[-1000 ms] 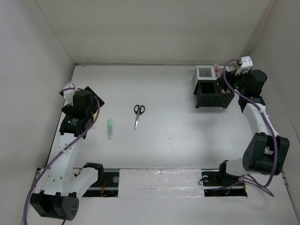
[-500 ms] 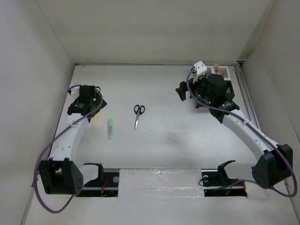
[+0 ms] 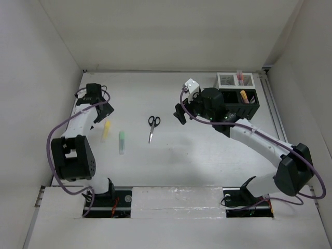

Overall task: Sort the stationery into containers
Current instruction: Pick up the pen from the center of the board.

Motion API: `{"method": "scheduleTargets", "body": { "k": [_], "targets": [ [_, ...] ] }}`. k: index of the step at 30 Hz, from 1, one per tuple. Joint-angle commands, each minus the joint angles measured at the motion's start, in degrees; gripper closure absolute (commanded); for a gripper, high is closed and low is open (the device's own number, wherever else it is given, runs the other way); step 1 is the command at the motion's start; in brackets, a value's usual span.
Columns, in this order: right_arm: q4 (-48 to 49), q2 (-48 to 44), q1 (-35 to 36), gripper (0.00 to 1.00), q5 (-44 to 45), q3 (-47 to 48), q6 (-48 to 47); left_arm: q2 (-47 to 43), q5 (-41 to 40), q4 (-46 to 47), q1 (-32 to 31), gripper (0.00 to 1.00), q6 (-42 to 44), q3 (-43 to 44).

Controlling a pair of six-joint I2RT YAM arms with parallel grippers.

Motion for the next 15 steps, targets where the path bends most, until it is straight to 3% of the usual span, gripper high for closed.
{"method": "scheduleTargets", "body": {
  "k": [1, 7, 15],
  "targets": [
    [0.87, -0.38, -0.41, 0.0, -0.73, 2.89, -0.88, 6.28, 0.27, -0.98, 2.68, 0.03, 1.96, 3.73],
    [0.87, -0.38, 0.11, 0.0, -1.96, 2.89, -0.88, 16.67, 1.68, -2.3, 2.69, 0.09, 4.33, 10.6],
    [1.4, 1.91, 0.12, 0.0, -2.49, 3.42, -0.88, 13.6, 3.96, 1.13, 2.69, 0.09, 6.09, 6.38]
  ]
}}
